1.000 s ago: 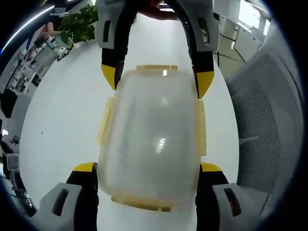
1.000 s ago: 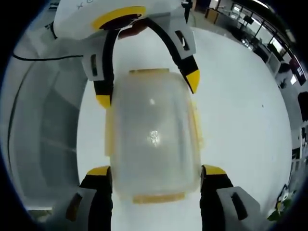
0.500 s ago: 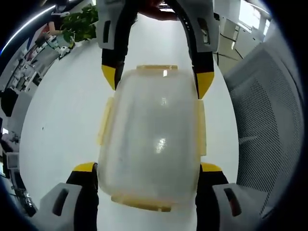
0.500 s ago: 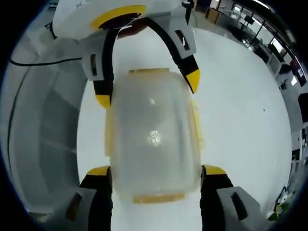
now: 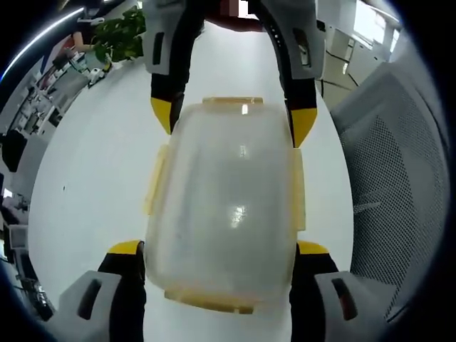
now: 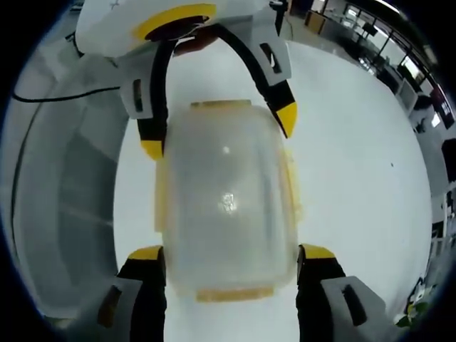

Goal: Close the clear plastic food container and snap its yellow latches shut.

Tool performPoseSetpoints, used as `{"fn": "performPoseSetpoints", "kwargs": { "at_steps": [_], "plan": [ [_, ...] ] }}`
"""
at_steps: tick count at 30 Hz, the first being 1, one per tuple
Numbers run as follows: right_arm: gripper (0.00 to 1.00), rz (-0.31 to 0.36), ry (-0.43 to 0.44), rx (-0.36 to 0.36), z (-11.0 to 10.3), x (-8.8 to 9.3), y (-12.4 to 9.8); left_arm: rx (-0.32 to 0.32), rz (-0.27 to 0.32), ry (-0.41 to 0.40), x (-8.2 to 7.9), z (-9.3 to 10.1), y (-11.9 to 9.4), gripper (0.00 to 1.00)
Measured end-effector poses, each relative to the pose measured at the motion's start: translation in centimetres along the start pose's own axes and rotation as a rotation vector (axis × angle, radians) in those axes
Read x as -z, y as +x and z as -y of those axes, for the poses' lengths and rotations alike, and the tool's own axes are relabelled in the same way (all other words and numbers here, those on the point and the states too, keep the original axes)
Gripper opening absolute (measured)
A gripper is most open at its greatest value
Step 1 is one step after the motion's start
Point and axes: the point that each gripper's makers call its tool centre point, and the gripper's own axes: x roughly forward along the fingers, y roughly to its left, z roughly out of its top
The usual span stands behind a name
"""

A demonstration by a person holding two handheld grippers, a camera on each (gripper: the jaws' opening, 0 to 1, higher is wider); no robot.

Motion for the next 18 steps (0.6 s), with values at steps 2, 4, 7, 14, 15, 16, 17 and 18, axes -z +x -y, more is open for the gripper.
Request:
{"fn": "performPoseSetpoints", "kwargs": {
  "at_steps": [2, 4, 7, 14, 15, 16, 17, 18],
  "plan": [
    [0.75, -0.001, -0.001, -0.001, -0.02, -0.03, 0.01, 0.001, 0.0, 0.0, 0.0, 0.0, 0.01, 0.85],
    [0.75, -0.002, -0.001, -0.002, 0.0, -0.02, 0.05, 0.001, 0.001, 0.0, 0.01, 0.0, 0.03, 0.85],
    [0.75, -0.001, -0.002, -0.005, 0.01, 0.0, 0.09, 0.002, 0.001, -0.001, 0.01, 0.0, 0.06, 0.85],
    [0.75, 0.003, 0.0, -0.004, 0.12, -0.11, 0.04, 0.0, 0.0, 0.003, 0.04, -0.21, 0.03, 0.85],
    [0.75, 0.004, 0.0, -0.004, 0.17, -0.1, 0.06, 0.0, 0.0, 0.003, 0.05, -0.26, 0.04, 0.85],
    [0.75, 0.005, 0.0, -0.004, 0.2, -0.11, 0.07, 0.0, 0.0, 0.003, 0.06, -0.28, 0.06, 0.85],
    [0.75, 0.005, 0.0, -0.004, 0.22, -0.11, 0.08, -0.001, -0.001, 0.003, 0.07, -0.33, 0.08, 0.85],
    [0.75, 0.005, -0.001, -0.004, 0.25, -0.11, 0.09, -0.001, -0.001, 0.003, 0.06, -0.34, 0.07, 0.85]
  ]
}}
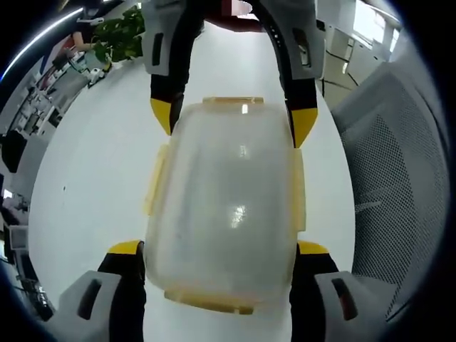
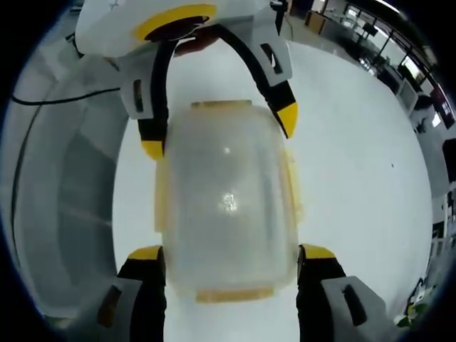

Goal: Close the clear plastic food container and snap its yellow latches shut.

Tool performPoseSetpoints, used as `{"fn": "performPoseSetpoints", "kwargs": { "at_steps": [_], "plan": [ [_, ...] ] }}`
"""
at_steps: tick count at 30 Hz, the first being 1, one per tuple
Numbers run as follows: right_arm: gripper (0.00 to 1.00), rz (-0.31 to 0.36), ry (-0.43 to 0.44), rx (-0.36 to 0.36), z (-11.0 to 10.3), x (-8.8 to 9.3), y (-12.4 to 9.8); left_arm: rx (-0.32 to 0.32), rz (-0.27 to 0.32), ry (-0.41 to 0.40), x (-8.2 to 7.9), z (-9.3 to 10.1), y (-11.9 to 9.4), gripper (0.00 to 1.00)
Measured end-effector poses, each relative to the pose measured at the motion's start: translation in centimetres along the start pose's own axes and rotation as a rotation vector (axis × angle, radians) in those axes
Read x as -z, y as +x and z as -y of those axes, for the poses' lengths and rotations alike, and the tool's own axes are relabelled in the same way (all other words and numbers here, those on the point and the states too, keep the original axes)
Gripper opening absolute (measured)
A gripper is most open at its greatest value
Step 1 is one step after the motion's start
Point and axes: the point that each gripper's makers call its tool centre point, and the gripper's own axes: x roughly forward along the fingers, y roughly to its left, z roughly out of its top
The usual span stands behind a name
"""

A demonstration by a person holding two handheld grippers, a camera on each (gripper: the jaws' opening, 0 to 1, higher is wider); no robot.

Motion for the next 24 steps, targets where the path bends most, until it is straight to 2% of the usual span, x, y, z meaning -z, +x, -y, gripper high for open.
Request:
{"fn": "performPoseSetpoints", "kwargs": {
  "at_steps": [24],
  "plan": [
    [0.75, 0.003, -0.009, -0.001, 1.8, -0.3, 0.2, -0.003, 0.0, -0.003, 0.1, -1.8, 0.2, 0.85]
  ]
}}
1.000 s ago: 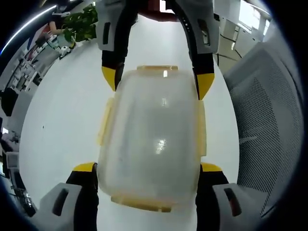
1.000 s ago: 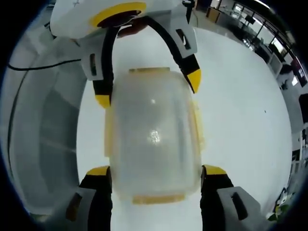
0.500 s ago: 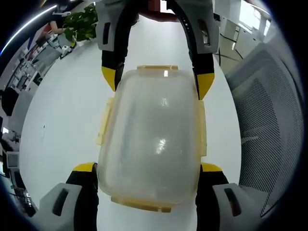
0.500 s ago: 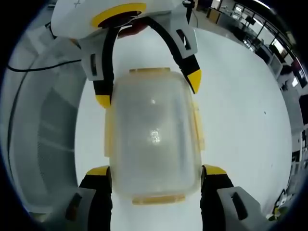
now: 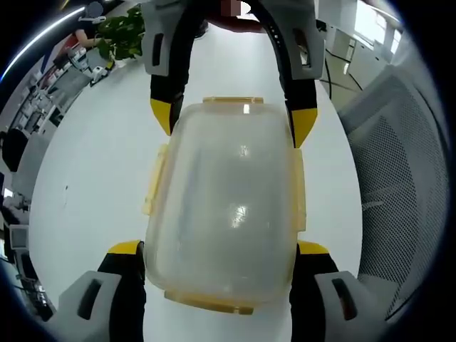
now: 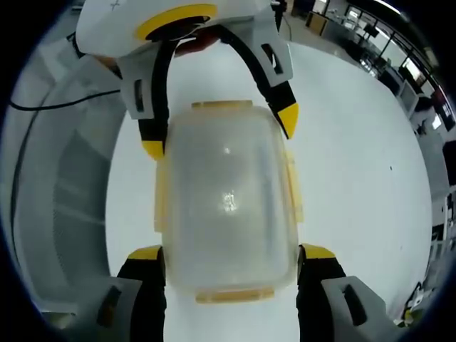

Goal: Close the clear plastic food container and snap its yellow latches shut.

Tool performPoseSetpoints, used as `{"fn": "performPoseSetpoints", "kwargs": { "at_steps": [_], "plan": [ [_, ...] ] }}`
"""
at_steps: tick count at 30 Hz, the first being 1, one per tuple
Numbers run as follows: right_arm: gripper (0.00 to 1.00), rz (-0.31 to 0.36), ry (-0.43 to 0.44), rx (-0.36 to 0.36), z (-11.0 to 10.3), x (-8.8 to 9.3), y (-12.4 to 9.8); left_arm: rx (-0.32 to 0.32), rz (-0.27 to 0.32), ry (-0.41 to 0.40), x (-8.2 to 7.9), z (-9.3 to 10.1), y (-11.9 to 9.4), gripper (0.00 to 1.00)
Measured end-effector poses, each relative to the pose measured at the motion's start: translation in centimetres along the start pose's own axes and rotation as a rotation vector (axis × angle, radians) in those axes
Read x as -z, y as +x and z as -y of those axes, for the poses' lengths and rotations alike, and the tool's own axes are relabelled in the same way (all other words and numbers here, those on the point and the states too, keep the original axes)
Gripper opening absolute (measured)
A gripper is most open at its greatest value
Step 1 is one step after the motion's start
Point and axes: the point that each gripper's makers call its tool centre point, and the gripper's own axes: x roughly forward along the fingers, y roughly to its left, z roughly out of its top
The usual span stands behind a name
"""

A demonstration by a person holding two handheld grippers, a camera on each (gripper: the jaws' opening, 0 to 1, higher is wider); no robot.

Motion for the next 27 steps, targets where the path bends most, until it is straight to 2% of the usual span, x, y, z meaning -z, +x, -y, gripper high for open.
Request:
{"fn": "performPoseSetpoints", "kwargs": {
  "at_steps": [27],
  "plan": [
    [0.75, 0.018, -0.007, -0.003, 2.1, -0.2, 0.0, -0.002, -0.004, -0.004, 0.0, -2.0, 0.3, 0.85]
  ]
}}
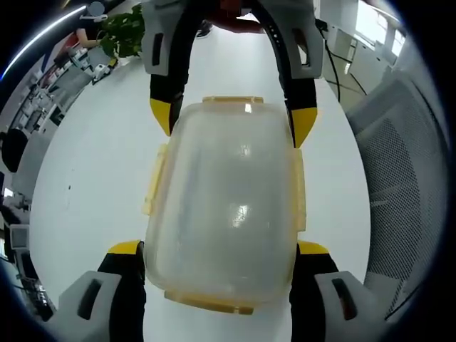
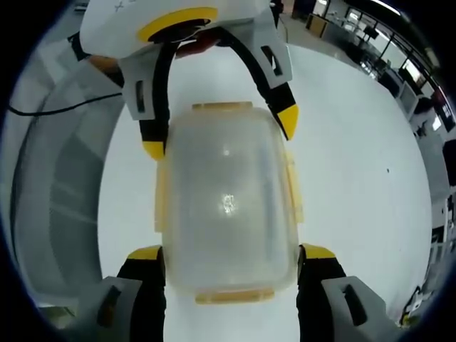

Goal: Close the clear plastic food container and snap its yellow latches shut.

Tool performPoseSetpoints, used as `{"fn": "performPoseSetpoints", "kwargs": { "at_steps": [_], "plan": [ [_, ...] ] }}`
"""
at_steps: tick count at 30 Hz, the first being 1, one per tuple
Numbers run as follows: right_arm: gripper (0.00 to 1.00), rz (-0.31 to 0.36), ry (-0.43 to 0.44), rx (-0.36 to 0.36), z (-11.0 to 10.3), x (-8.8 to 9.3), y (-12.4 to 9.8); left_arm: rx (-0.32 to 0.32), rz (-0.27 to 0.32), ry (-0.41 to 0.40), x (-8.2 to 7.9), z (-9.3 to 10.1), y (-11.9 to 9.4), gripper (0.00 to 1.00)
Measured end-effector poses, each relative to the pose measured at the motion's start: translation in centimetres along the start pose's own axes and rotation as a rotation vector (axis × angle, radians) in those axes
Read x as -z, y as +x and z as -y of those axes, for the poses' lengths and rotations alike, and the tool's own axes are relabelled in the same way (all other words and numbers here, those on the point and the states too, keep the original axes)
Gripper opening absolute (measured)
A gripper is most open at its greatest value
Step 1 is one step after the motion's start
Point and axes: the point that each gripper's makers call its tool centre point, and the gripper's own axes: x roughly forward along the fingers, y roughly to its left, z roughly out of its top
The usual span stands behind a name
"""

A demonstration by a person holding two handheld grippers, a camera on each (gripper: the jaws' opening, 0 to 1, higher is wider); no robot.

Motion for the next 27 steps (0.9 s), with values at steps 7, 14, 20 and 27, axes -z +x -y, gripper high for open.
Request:
{"fn": "performPoseSetpoints", "kwargs": {
  "at_steps": [7, 14, 20, 27],
  "plan": [
    [0.75, 0.004, -0.001, -0.001, 0.6, 0.0, 0.0, -0.001, 0.0, 0.0, 0.0, -0.7, 0.1, 0.85],
    [0.76, 0.007, -0.003, -0.001, 1.2, 0.0, 0.1, -0.002, 0.002, -0.002, -0.1, -1.2, 0.3, 0.85],
    [0.76, 0.009, -0.003, 0.0, 1.6, 0.0, 0.0, -0.002, 0.002, -0.002, -0.1, -1.6, 0.3, 0.85],
    [0.76, 0.01, -0.007, -0.001, 2.0, -0.1, 0.0, -0.004, 0.004, -0.006, -0.1, -1.9, 0.3, 0.85]
  ]
}}
